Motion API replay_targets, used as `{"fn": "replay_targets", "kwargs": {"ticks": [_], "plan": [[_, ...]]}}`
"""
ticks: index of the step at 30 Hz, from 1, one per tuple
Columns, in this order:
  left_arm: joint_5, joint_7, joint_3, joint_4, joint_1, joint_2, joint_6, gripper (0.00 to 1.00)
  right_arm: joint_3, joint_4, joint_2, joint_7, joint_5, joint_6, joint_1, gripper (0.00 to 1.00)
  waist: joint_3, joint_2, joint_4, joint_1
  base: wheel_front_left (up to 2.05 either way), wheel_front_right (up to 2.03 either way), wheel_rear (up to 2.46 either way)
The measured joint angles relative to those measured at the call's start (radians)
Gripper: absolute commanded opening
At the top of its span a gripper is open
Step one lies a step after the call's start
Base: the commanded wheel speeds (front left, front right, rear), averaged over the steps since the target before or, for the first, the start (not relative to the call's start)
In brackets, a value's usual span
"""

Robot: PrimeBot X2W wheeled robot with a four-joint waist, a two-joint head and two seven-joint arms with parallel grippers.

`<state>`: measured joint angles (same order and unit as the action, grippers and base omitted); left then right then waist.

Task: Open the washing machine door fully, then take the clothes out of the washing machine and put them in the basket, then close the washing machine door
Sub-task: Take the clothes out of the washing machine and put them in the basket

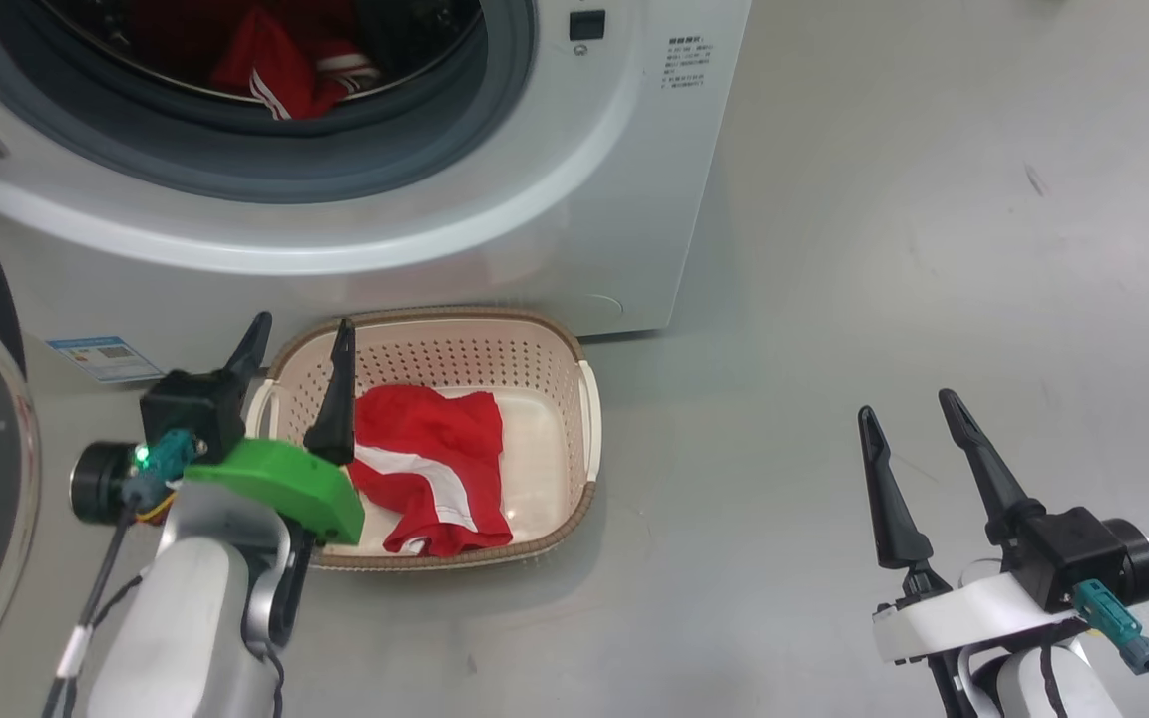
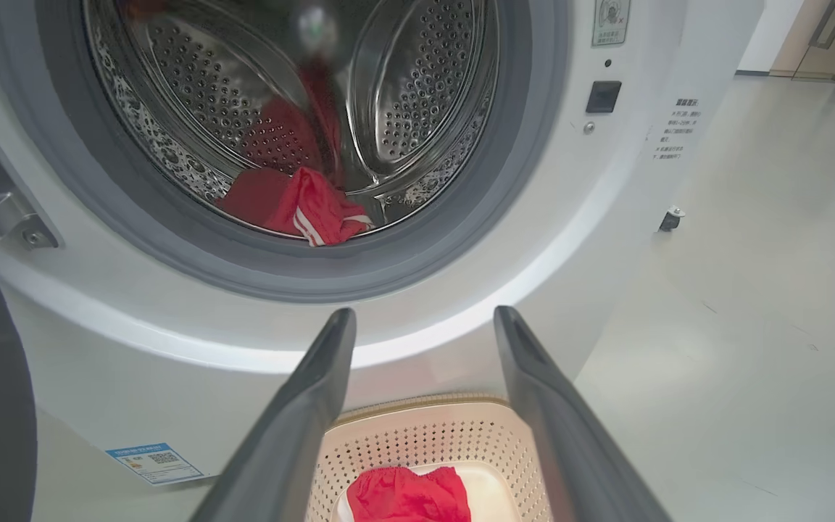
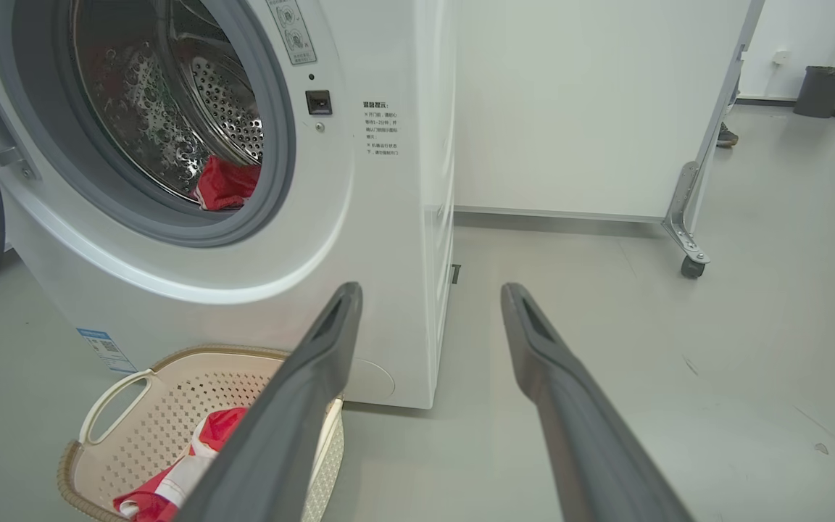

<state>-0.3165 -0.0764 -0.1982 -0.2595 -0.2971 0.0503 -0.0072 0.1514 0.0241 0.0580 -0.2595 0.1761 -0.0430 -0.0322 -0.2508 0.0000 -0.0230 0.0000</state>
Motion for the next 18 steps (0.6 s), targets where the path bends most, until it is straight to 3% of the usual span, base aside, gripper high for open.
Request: {"fn": "replay_targets", "kwargs": {"ticks": [8, 18], "plan": [[-0.014, 0.137, -0.001, -0.087, -0.201, 0.011, -0.039, 1.00, 0.024, -0.018, -0.002, 0.000, 0.009, -0.008, 0.063, 1.00, -0.103, 0.0000, -0.026, 0.0000, 0.00, 0.00, 0.00], [-0.015, 0.306, 0.045, -0.150, -0.457, 0.109, -0.042, 1.00, 0.043, -0.025, -0.006, 0.000, 0.037, -0.009, 0.135, 1.00, -0.239, 0.0000, -0.083, 0.0001, 0.00, 0.00, 0.00]]}}
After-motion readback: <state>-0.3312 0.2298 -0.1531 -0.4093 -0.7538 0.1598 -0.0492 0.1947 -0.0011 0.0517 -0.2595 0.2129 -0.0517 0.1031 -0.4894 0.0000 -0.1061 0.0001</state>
